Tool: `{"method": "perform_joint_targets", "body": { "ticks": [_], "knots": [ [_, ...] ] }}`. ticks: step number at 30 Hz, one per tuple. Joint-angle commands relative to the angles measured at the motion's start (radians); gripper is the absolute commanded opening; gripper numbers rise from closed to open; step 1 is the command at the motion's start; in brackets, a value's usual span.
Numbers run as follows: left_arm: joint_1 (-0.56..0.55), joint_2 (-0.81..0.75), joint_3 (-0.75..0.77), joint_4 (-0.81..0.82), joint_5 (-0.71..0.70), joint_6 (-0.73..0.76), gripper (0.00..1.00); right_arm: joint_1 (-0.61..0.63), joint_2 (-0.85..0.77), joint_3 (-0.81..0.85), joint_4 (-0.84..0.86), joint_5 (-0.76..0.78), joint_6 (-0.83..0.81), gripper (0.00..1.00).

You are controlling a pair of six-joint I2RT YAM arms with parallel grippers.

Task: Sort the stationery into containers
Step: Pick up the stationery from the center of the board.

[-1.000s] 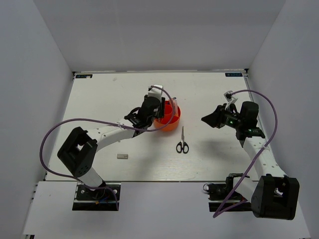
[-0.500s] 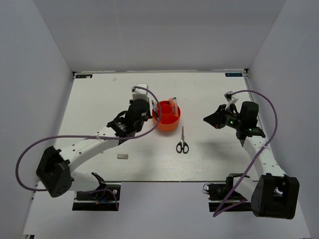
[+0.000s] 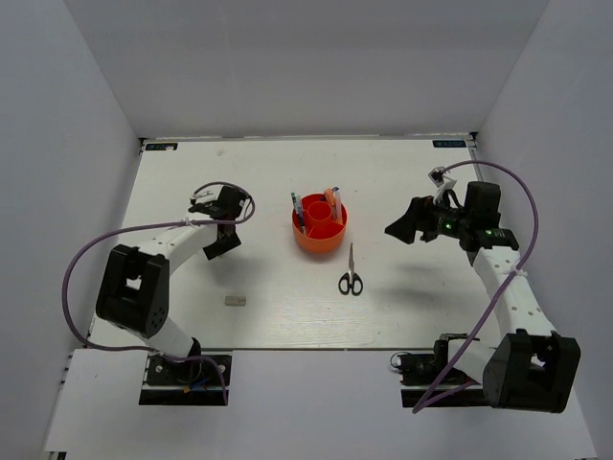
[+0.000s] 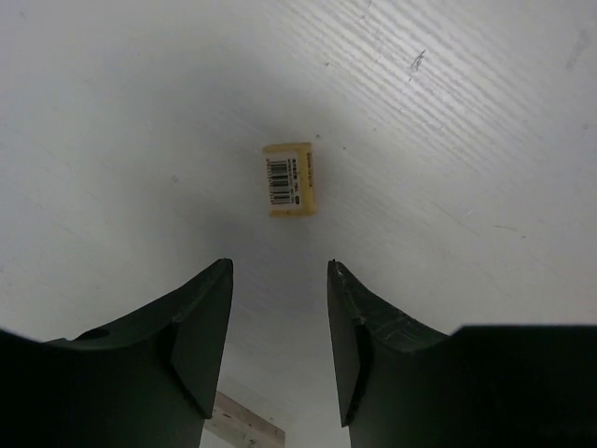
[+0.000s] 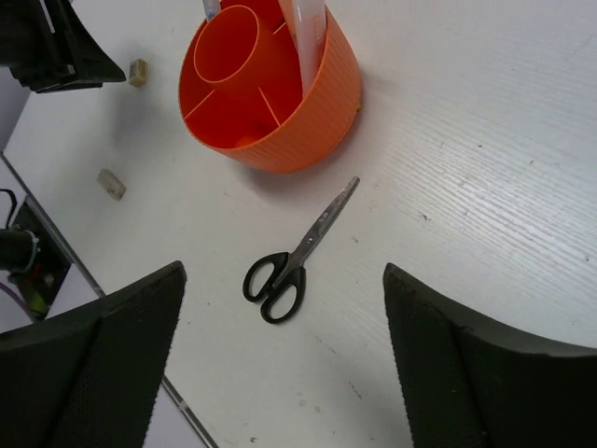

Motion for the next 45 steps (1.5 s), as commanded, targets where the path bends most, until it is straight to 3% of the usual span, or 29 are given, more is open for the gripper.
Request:
{"method": "perform_joint_targets", "body": {
  "ticks": [1,4,11,19,21,25,28,29,30,31,32,35,38,41,45],
  "knots": [
    [0.026,0.014,0.045,-0.016,0.075,-0.039,0.56,-0.005,-0.052,-0.023,-0.012,0.021,-0.066,0.85],
    [0.063,0.07,0.062,-0.008,0.101,-0.044,0.56,-0.003,-0.046,-0.021,-0.011,0.012,-0.066,0.78],
    [0.115,0.138,0.044,0.039,0.12,-0.027,0.56,-0.005,-0.036,-0.023,-0.011,-0.008,-0.064,0.76],
    [0.136,0.16,0.012,0.111,0.121,-0.001,0.48,-0.008,-0.034,-0.028,-0.005,-0.022,-0.053,0.75],
    [0.135,0.17,0.015,0.111,0.126,0.004,0.41,-0.006,-0.033,-0.029,-0.005,-0.026,-0.05,0.75],
    [0.133,0.164,0.013,0.11,0.14,0.014,0.15,-0.008,-0.034,-0.031,-0.001,-0.026,-0.046,0.72],
    [0.098,0.117,0.022,0.113,0.152,0.063,0.06,-0.008,-0.036,-0.034,0.005,-0.028,-0.046,0.66],
    [0.066,0.112,0.041,0.107,0.131,0.103,0.06,-0.009,-0.034,-0.032,0.003,-0.032,-0.046,0.6],
    [0.02,0.077,0.051,0.087,0.12,0.128,0.04,-0.009,-0.031,-0.031,0.005,-0.032,-0.046,0.27],
    [0.0,0.068,0.055,0.084,0.118,0.152,0.03,-0.008,-0.028,-0.029,0.003,-0.029,-0.044,0.08],
    [-0.021,0.057,0.074,0.078,0.12,0.161,0.01,-0.008,-0.026,-0.029,0.003,-0.032,-0.043,0.0],
    [-0.106,-0.004,0.102,0.078,0.167,0.197,0.01,-0.009,-0.019,-0.026,-0.006,-0.034,-0.047,0.0],
    [-0.183,-0.037,0.14,0.07,0.233,0.206,0.01,-0.006,-0.013,-0.021,-0.009,-0.028,-0.047,0.09],
    [-0.256,-0.029,0.212,0.055,0.258,0.24,0.01,-0.006,-0.009,-0.018,-0.018,-0.026,-0.05,0.15],
    [-0.325,0.015,0.344,0.065,0.348,0.316,0.03,-0.006,-0.008,-0.015,-0.02,-0.025,-0.046,0.15]
  ]
}}
